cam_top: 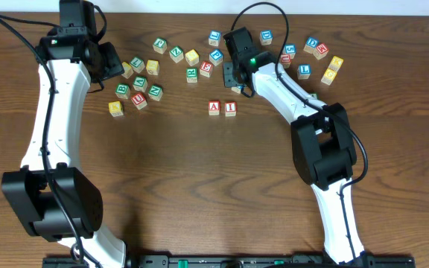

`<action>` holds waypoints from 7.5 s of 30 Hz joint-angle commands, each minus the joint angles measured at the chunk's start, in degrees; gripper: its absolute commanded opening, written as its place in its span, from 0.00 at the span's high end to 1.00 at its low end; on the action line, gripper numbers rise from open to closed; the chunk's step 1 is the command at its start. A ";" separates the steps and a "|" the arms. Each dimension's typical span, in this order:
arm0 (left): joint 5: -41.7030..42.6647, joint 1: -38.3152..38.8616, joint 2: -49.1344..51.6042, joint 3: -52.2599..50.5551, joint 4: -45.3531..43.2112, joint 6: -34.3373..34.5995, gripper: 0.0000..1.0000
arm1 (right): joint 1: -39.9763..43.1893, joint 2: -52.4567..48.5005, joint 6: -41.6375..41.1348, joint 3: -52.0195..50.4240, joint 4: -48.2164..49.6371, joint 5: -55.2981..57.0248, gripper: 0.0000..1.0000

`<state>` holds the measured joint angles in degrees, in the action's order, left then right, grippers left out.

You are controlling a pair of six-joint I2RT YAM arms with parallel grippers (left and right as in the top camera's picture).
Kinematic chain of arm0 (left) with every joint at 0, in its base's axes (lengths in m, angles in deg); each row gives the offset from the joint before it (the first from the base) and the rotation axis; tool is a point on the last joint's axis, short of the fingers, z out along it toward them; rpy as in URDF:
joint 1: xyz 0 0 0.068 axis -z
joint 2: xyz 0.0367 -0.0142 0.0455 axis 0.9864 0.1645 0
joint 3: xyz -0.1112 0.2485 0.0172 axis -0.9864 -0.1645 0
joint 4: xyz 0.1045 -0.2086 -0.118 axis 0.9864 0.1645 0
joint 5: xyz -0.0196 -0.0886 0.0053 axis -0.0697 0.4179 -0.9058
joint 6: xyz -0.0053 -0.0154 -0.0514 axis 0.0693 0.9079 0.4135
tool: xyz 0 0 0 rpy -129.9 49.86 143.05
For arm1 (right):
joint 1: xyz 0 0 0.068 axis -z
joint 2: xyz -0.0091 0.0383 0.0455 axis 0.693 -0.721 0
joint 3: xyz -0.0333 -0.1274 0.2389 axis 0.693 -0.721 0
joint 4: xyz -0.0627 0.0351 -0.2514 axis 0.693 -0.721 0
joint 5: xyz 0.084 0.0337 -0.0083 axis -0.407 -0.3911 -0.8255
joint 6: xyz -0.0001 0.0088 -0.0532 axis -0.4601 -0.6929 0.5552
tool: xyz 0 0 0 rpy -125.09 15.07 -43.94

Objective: Spell out AI2

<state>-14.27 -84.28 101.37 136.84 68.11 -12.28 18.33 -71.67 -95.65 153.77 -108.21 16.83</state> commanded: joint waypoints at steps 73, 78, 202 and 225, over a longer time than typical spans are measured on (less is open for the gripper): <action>0.92 -0.04 -2.27 0.22 2.45 0.26 0.41 | 4.52 1.53 -3.96 20.85 -40.09 -6.62 0.60; 6.71 0.63 -3.43 0.20 5.57 0.28 0.42 | 7.28 4.11 0.09 23.26 -48.09 -6.97 0.60; 3.56 5.68 -0.94 -1.22 3.45 -0.57 0.78 | -7.19 0.22 -6.08 4.85 -7.58 -6.73 0.99; 3.56 5.68 -0.94 -1.22 3.43 -0.57 0.78 | -7.19 -2.45 -8.28 4.83 -11.15 -8.52 0.99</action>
<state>-9.94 -78.51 100.08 135.70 71.63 -12.32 11.31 -73.57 -102.77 158.97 -119.01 8.67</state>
